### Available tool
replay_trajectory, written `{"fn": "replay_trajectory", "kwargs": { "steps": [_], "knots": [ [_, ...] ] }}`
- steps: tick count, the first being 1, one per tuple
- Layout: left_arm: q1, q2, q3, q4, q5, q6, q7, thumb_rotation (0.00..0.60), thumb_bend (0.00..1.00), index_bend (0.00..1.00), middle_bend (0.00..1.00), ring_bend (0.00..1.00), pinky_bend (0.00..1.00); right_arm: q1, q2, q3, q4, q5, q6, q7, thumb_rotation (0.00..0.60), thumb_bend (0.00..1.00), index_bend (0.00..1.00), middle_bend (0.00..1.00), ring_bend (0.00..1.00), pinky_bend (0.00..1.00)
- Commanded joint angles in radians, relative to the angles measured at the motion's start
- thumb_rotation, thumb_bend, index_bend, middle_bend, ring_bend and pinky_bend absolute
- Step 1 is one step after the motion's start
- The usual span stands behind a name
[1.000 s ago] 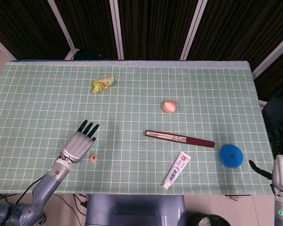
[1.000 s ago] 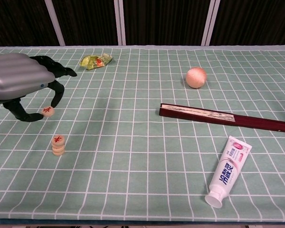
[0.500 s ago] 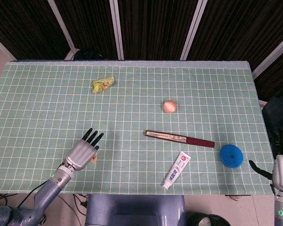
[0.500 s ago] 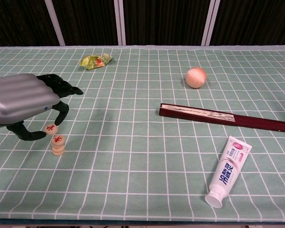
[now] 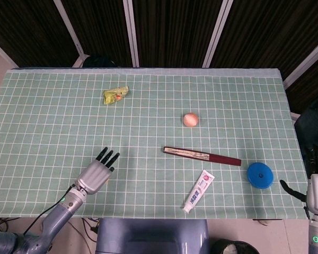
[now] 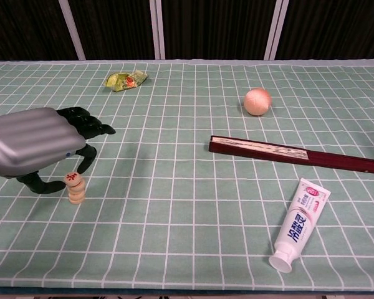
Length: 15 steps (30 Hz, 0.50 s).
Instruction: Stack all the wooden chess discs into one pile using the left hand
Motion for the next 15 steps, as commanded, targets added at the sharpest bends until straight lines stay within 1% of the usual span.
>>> {"fn": "replay_trajectory", "kwargs": {
  "steps": [1,15],
  "knots": [
    [0.003,-0.009,-0.003,0.009,0.001,-0.004,0.003,0.600,0.31,0.49,0.00,0.00,0.00,0.000,0.000,0.001,-0.001,0.001,0.000,0.001,0.600,0.23,0.09,0.01,0.00,0.00],
    [0.015,-0.012,-0.012,0.004,0.019,0.000,0.022,0.600,0.31,0.47,0.00,0.00,0.00,0.000,0.000,0.001,0.002,0.000,0.002,0.001,0.600,0.23,0.09,0.01,0.00,0.00]
  ]
}}
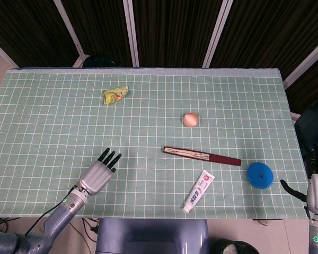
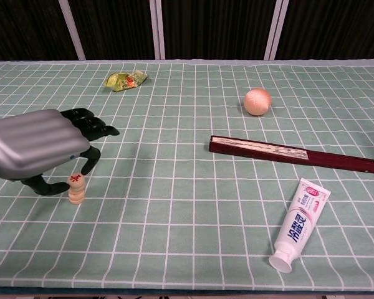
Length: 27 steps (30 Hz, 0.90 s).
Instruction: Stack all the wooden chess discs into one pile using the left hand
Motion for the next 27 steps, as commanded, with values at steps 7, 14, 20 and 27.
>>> {"fn": "replay_trajectory", "kwargs": {
  "steps": [7,14,20,27],
  "knots": [
    [0.005,0.005,-0.005,-0.001,0.003,-0.001,0.010,0.600,0.31,0.46,0.00,0.00,0.00,0.000,-0.002,0.001,0.000,0.001,0.001,-0.002,0.600,0.23,0.09,0.01,0.00,0.00],
    [0.009,0.002,-0.008,0.001,0.006,-0.005,0.018,0.600,0.31,0.46,0.00,0.00,0.00,0.000,-0.002,0.001,0.000,0.001,0.002,-0.002,0.600,0.23,0.09,0.01,0.00,0.00],
    [0.013,-0.002,-0.010,0.008,0.008,-0.007,0.023,0.600,0.31,0.46,0.00,0.00,0.00,0.000,-0.002,0.001,0.000,0.001,0.002,-0.001,0.600,0.23,0.09,0.01,0.00,0.00],
    [0.017,-0.001,-0.013,0.007,0.009,-0.009,0.024,0.600,0.31,0.44,0.00,0.00,0.00,-0.001,-0.003,0.002,0.001,-0.001,0.004,-0.002,0.600,0.23,0.09,0.01,0.00,0.00]
  ]
}}
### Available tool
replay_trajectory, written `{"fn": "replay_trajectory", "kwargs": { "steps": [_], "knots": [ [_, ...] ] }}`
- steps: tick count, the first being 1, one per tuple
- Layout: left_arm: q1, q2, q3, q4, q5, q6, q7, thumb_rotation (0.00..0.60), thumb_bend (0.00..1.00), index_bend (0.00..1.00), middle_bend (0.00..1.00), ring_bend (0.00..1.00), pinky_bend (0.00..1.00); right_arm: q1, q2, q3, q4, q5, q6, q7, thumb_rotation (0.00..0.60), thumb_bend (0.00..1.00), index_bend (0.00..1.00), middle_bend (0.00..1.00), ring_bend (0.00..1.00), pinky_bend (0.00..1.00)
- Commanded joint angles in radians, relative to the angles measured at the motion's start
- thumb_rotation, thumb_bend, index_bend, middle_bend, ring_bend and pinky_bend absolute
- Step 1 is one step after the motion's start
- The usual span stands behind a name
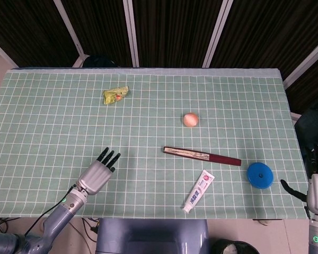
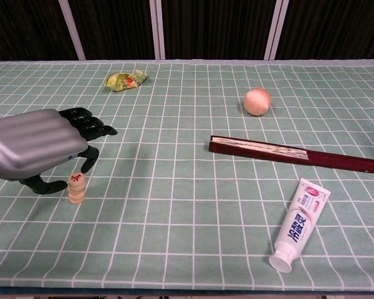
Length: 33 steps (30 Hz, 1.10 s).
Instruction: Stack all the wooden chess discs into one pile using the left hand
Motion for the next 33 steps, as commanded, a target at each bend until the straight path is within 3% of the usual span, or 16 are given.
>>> {"fn": "replay_trajectory", "kwargs": {
  "steps": [1,9,17,24,33],
  "knots": [
    [0.002,0.003,-0.003,-0.006,0.007,0.003,-0.005,0.600,0.31,0.44,0.00,0.00,0.00,0.000,0.000,0.000,0.001,-0.001,0.002,0.000,0.600,0.23,0.10,0.01,0.00,0.00],
    [0.037,0.077,-0.012,-0.103,0.087,0.088,-0.057,0.600,0.30,0.34,0.00,0.00,0.00,0.000,-0.002,0.000,0.002,-0.003,0.002,0.000,0.600,0.23,0.10,0.01,0.00,0.00],
    [0.204,0.262,0.013,-0.208,0.299,0.368,-0.309,0.600,0.30,0.21,0.00,0.00,0.00,0.003,0.002,-0.007,0.013,-0.031,0.006,0.010,0.600,0.23,0.10,0.01,0.00,0.00],
    [0.367,0.371,0.048,-0.144,0.370,0.563,-0.555,0.600,0.30,0.13,0.00,0.00,0.00,0.014,0.026,-0.049,0.029,-0.121,-0.005,0.052,0.600,0.23,0.10,0.01,0.00,0.00],
    [0.451,0.390,0.040,-0.021,0.335,0.565,-0.712,0.600,0.30,0.12,0.00,0.00,0.00,0.031,0.065,-0.099,0.033,-0.197,-0.046,0.062,0.600,0.23,0.10,0.01,0.00,0.00]
  ]
}}
